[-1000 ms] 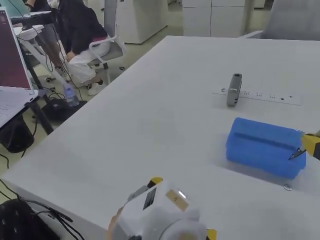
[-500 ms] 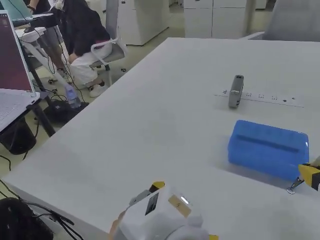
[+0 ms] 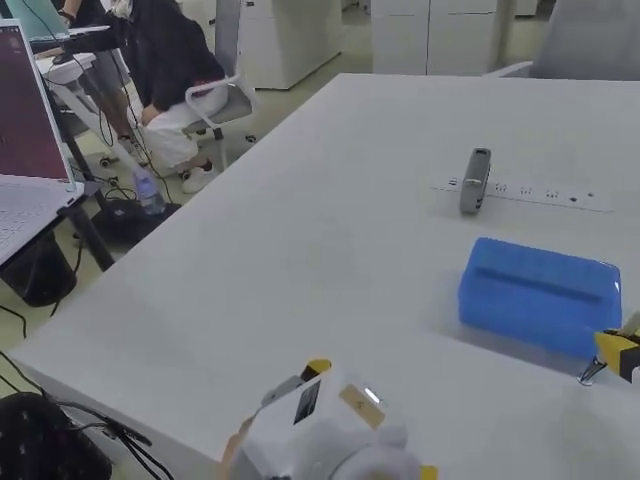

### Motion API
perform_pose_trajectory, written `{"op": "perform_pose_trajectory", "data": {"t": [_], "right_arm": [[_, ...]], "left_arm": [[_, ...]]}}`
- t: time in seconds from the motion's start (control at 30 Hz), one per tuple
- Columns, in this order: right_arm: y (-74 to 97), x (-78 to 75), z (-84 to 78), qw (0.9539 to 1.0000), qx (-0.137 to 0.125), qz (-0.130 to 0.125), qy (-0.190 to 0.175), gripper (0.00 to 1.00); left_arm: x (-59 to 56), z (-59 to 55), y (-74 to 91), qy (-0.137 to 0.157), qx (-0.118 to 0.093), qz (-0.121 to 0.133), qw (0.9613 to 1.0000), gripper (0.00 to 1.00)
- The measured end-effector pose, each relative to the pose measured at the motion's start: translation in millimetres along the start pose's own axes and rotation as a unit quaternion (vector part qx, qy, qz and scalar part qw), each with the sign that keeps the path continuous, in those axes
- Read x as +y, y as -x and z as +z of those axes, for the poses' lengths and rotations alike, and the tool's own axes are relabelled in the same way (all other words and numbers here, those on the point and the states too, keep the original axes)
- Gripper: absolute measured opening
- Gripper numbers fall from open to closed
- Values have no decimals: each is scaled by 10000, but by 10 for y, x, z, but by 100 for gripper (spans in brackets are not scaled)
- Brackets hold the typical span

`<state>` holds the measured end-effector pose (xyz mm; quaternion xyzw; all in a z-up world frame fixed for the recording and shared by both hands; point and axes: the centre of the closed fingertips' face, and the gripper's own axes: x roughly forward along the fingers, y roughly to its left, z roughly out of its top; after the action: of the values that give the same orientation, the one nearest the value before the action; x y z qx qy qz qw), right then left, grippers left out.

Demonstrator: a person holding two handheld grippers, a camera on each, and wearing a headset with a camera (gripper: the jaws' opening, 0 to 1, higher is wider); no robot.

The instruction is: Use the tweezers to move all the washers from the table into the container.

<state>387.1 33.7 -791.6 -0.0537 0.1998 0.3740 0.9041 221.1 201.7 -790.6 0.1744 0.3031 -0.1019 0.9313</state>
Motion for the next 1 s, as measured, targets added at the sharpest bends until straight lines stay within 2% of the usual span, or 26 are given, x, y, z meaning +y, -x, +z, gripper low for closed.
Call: {"op": "perform_pose_trajectory", "data": {"t": [0.3, 0.43, 0.57, 0.7, 0.87, 1.0], "right_arm": [[-44, 22, -72, 10000, 74, 36, 3, 2], [-55, -17, -58, 10000, 22, -2, 32, 2], [-28, 28, -54, 10000, -91, -9, -25, 1], [-14, 9, -59, 9999, -122, -109, -17, 1], [-10, 10, -57, 9998, -3, -133, 127, 0], [-16, -1, -57, 9997, 153, -131, 110, 0]], "left_arm": [[7, -1, 3, 5, 5, 18, 10000, 78], [6, 2, 6, -1, 3, 16, 10000, 78], [11, 5, 6, 9, -7, 28, 10000, 77], [10, 8, 6, 6, -17, 26, 10000, 77], [9, 14, 9, 0, -35, 31, 10000, 77], [9, 15, 13, -9, -36, 31, 10000, 77]]}}
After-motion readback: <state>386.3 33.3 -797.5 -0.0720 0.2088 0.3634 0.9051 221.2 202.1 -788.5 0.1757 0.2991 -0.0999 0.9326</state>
